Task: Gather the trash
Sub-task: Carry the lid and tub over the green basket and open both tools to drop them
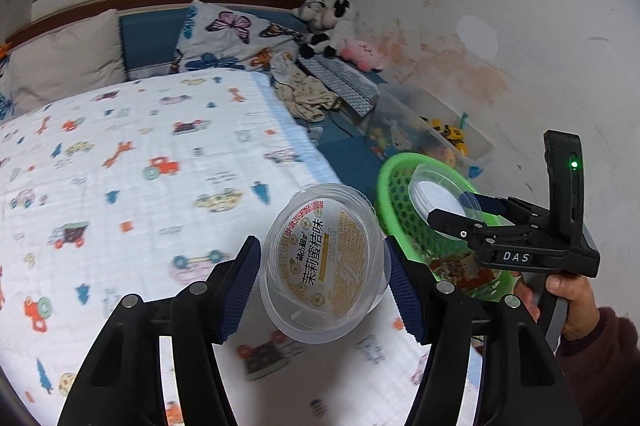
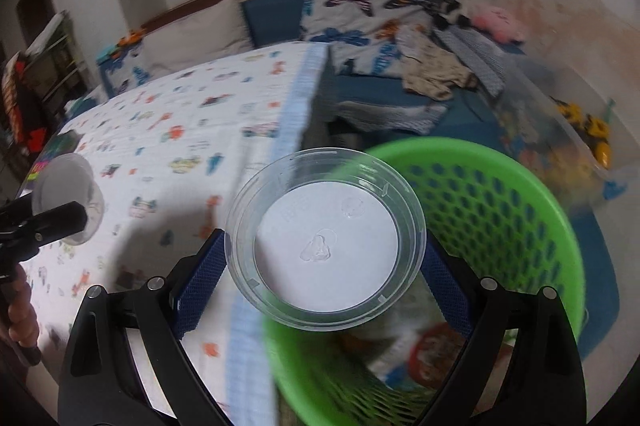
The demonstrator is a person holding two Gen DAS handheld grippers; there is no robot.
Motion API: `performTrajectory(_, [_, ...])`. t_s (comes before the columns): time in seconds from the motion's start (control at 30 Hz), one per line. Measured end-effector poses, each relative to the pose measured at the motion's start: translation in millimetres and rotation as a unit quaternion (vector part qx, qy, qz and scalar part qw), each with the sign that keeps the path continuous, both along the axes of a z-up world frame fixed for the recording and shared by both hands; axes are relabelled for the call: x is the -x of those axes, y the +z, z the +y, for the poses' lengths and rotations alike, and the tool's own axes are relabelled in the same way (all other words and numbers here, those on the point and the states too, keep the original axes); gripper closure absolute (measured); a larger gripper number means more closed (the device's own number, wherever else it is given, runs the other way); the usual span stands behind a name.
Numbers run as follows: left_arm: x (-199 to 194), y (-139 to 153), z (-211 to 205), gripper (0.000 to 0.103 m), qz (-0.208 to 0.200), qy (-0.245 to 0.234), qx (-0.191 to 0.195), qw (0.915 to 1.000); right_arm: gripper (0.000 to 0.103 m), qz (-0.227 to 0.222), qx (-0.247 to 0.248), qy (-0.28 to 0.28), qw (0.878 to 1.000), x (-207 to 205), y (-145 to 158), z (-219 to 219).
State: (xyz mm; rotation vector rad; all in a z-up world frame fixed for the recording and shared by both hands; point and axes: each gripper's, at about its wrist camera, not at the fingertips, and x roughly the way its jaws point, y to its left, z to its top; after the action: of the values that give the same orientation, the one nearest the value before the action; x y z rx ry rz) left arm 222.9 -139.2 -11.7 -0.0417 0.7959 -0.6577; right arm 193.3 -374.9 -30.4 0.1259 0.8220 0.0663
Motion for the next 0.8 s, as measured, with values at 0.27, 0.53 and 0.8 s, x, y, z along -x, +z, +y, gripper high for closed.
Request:
performTrajectory(0.27, [4, 2, -36, 0.043, 0.001, -0.031, -0.004, 0.9995, 0.01, 0.01, -0.009, -0.037, 0.999, 12, -8, -34])
performTrajectory(0.53, [8, 5, -66, 0.043, -0.002, -0.057, -0.01, 0.9983, 0.009, 0.014, -0.015, -0.055, 0.998, 17, -13, -51])
performTrajectory(0.8, [8, 3, -84, 0.043, 0.0, -0.071, -0.013, 0.9974, 0.009, 0.007, -0.019, -0.065, 0.998, 25, -10, -62])
